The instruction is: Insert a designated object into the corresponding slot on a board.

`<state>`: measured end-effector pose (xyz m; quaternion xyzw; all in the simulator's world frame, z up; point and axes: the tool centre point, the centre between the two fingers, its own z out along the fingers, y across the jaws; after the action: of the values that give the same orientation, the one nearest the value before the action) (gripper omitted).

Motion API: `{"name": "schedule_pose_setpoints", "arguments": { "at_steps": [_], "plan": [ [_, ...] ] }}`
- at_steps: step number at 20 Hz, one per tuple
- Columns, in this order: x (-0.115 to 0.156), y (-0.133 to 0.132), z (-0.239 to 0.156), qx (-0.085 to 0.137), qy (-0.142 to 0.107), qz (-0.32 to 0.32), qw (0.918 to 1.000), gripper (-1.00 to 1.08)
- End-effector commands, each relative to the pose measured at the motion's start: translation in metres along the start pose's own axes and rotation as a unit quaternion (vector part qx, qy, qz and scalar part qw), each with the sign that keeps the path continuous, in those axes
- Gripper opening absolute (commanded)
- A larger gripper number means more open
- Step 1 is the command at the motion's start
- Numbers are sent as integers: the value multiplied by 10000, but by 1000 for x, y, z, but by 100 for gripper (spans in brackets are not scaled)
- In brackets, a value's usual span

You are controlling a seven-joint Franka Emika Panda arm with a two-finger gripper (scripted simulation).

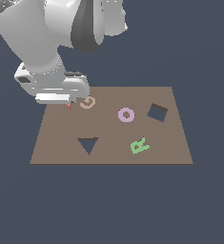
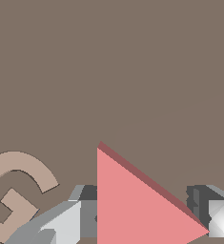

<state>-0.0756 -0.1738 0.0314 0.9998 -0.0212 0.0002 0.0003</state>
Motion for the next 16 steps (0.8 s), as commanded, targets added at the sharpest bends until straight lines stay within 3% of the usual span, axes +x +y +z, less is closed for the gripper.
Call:
{"name": "schedule_pose_setpoints", "arguments": {
  "at_steps": [1, 8, 16],
  "plan": [
    [-2, -6, 0, 0, 2, 315, 9995, -100],
    [-5, -28, -1, -1, 3, 1409, 9900, -100],
    [-2, -56, -2, 0, 3, 2767, 9610, -100]
  ]
}}
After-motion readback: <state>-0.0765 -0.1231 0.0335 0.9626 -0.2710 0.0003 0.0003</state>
